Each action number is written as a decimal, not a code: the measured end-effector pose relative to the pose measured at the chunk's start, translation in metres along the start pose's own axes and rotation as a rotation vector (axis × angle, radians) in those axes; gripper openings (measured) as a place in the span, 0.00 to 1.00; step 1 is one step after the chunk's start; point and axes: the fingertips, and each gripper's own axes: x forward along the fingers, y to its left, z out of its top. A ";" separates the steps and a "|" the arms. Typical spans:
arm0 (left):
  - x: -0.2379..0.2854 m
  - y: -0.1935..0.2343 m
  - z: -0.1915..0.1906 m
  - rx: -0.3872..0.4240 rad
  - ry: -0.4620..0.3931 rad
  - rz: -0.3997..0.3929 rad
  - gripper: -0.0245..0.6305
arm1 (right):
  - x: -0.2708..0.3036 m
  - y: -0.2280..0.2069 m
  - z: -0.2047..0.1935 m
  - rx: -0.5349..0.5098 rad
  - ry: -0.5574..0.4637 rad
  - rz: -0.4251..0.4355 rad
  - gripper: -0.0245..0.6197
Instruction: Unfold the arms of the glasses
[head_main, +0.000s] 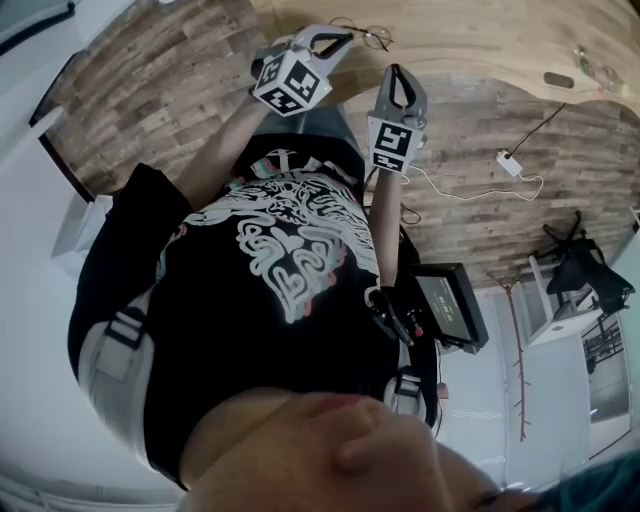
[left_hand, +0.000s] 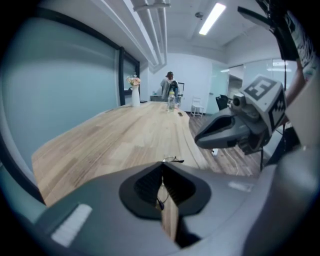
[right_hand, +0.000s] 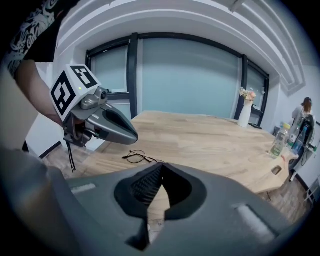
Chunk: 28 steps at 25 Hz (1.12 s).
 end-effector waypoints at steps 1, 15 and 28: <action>0.004 -0.001 0.001 0.012 0.009 -0.007 0.02 | 0.003 0.001 0.000 -0.010 0.004 0.011 0.04; 0.045 -0.008 -0.004 0.105 0.141 -0.067 0.05 | 0.029 -0.002 -0.010 -0.102 0.086 0.112 0.05; 0.056 -0.013 -0.016 0.208 0.268 -0.135 0.05 | 0.048 0.008 -0.019 -0.150 0.139 0.197 0.11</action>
